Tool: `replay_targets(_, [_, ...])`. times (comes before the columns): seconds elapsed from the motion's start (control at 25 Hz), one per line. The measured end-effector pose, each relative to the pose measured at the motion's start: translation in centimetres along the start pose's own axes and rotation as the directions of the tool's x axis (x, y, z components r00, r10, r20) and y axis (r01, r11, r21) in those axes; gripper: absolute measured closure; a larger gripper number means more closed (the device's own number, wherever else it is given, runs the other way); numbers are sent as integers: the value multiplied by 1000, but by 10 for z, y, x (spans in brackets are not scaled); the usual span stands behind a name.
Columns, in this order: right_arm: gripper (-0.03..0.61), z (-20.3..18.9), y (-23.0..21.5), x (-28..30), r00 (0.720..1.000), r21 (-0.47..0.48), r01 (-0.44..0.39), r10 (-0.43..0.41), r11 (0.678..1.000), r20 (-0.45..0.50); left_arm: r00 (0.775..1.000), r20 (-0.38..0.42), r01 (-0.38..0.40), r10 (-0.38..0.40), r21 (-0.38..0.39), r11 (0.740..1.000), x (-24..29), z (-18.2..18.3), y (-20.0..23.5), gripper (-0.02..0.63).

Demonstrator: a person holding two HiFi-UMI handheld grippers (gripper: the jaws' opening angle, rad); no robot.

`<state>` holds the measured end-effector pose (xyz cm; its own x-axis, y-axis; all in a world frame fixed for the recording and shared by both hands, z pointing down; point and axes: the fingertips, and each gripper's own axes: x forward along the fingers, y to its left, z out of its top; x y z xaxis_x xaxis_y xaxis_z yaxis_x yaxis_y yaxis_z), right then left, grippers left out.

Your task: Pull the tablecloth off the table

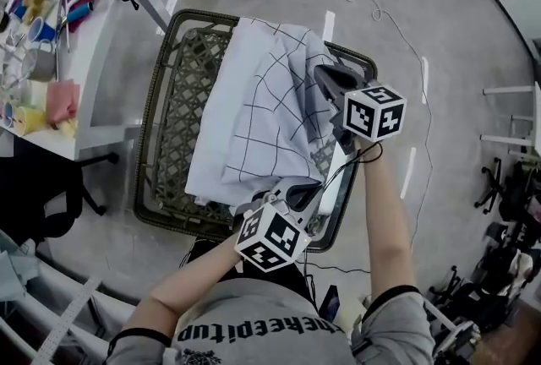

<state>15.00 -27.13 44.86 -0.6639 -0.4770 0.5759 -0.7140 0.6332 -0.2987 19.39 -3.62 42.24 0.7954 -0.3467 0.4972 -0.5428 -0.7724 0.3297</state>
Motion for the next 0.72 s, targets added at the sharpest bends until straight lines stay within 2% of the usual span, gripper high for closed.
replay_targets(0.08, [566, -2, 29, -11, 994, -20, -107, 107, 994, -3, 1000, -4, -9, 9, 11, 1000, 3, -2, 1, 600])
replay_targets(0.16, [552, -12, 61, -20, 976, -39, -217, 216, 975, -38, 1000, -6, -15, 15, 14, 1000, 4, -4, 1, 600])
replay_targets(0.28, [459, -36, 111, -28, 927, -65, -361, 351, 930, -131, 1000, -17, -20, 21, 19, 1000, 5, -7, 2, 600])
replay_targets(0.36, [412, -51, 135, -28, 898, -95, -417, 393, 904, -200, 999, -24, -23, 24, 25, 999, 6, -9, 2, 600])
replay_targets(0.48, [389, -71, 146, -19, 879, -127, -421, 369, 898, -301, 999, -30, -34, 36, 38, 999, 6, -10, 2, 600])
replay_targets(0.52, [402, -75, 144, -16, 881, -127, -404, 347, 906, -323, 999, -30, -41, 43, 42, 998, 6, -10, 3, 600])
replay_targets(0.56, [469, -78, 141, -14, 885, -123, -386, 329, 914, -330, 998, -27, -48, 49, 43, 998, 5, -10, 4, 600])
replay_targets(0.6, [519, -77, 137, -14, 892, -117, -371, 319, 921, -320, 998, -19, -53, 54, 42, 998, 4, -10, 4, 600])
replay_targets(0.72, [557, -64, 122, -20, 926, -86, -325, 298, 942, -232, 998, 19, -54, 53, 41, 998, -2, -7, 6, 600])
